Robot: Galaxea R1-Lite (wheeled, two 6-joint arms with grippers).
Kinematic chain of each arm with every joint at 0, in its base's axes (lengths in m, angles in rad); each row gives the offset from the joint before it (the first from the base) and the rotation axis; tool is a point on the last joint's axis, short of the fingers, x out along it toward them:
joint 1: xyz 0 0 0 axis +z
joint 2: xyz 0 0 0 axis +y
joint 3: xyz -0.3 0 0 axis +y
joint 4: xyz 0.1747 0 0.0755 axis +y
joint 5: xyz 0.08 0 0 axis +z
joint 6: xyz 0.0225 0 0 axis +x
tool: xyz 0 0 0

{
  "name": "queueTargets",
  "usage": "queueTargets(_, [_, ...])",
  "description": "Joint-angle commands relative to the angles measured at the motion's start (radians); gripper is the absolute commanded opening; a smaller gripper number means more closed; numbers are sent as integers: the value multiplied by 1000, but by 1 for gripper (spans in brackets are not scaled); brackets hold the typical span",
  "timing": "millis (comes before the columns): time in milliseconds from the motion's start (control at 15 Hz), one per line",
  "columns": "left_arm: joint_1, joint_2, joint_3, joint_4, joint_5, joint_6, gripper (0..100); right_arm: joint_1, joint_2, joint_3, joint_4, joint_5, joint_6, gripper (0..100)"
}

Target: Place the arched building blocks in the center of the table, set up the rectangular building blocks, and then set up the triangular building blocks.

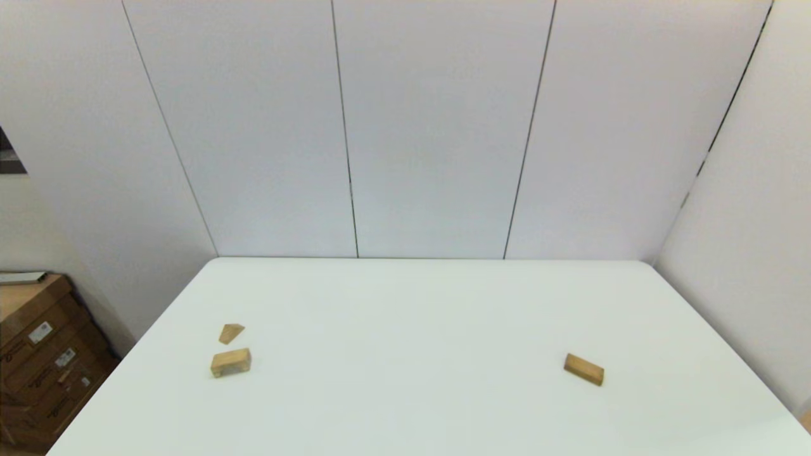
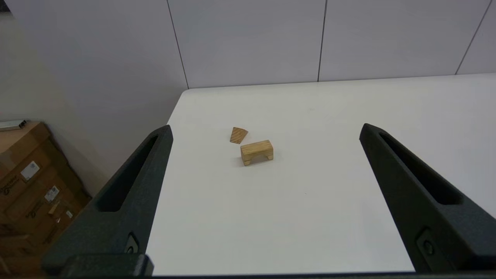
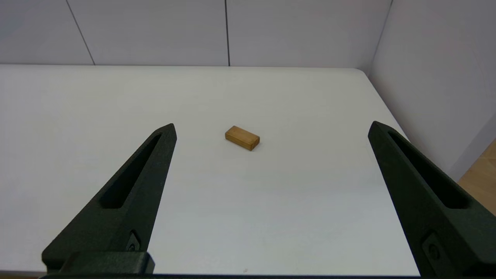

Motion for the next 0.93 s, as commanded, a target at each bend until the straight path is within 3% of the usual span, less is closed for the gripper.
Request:
queueTargets(67, [6, 428, -245, 95, 17, -40, 100, 0, 1, -1, 1, 0, 0, 100])
queueTargets(333, [6, 813, -357, 92, 37, -69, 100, 0, 1, -1, 1, 0, 0, 100])
queueTargets(533, [3, 1049, -427, 92, -36, -42, 100, 0, 1, 1, 1, 0, 0, 100])
queueTargets(933, [37, 1400, -570, 92, -136, 262, 100, 0, 1, -1, 1, 0, 0, 100])
